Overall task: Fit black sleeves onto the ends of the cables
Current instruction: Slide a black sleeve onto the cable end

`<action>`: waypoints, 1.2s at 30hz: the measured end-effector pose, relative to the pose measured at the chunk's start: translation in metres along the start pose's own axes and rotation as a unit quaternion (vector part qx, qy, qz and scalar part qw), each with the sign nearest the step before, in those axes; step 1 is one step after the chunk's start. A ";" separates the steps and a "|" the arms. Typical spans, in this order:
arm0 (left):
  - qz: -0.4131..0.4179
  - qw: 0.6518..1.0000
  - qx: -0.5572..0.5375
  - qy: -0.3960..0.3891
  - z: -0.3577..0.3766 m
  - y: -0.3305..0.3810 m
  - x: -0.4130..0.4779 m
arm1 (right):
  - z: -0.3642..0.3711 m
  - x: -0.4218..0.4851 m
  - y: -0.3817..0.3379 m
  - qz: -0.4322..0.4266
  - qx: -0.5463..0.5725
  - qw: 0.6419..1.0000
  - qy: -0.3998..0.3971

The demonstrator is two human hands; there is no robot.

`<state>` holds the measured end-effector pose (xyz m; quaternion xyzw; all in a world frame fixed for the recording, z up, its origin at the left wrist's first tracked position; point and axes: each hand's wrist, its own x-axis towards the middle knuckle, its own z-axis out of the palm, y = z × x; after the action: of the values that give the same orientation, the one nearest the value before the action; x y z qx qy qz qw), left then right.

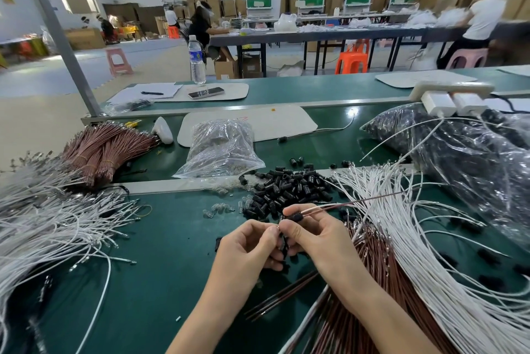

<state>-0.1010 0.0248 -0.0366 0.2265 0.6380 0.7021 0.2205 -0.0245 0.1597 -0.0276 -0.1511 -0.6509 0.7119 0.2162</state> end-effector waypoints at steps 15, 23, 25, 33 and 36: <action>0.007 0.999 0.043 0.005 0.001 0.001 0.002 | -0.001 -0.001 -0.002 -0.022 -0.018 1.000 0.000; 0.020 0.999 0.046 0.005 0.000 0.001 0.001 | 0.004 -0.002 -0.001 0.060 0.054 0.996 -0.041; 0.030 0.998 0.056 0.005 -0.001 0.001 0.002 | 0.004 -0.002 0.000 0.055 0.038 0.997 -0.044; 0.097 0.970 0.217 0.049 -0.012 0.001 0.000 | 0.001 -0.001 -0.002 0.043 0.041 0.998 -0.012; 0.123 0.911 0.363 0.153 -0.032 0.000 0.003 | -0.003 0.001 -0.004 0.046 0.070 0.996 0.018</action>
<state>-0.1226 0.0013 -0.0391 0.2574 0.8420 0.4695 -0.0659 -0.0231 0.1632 -0.0240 -0.1785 -0.5881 0.7617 0.2053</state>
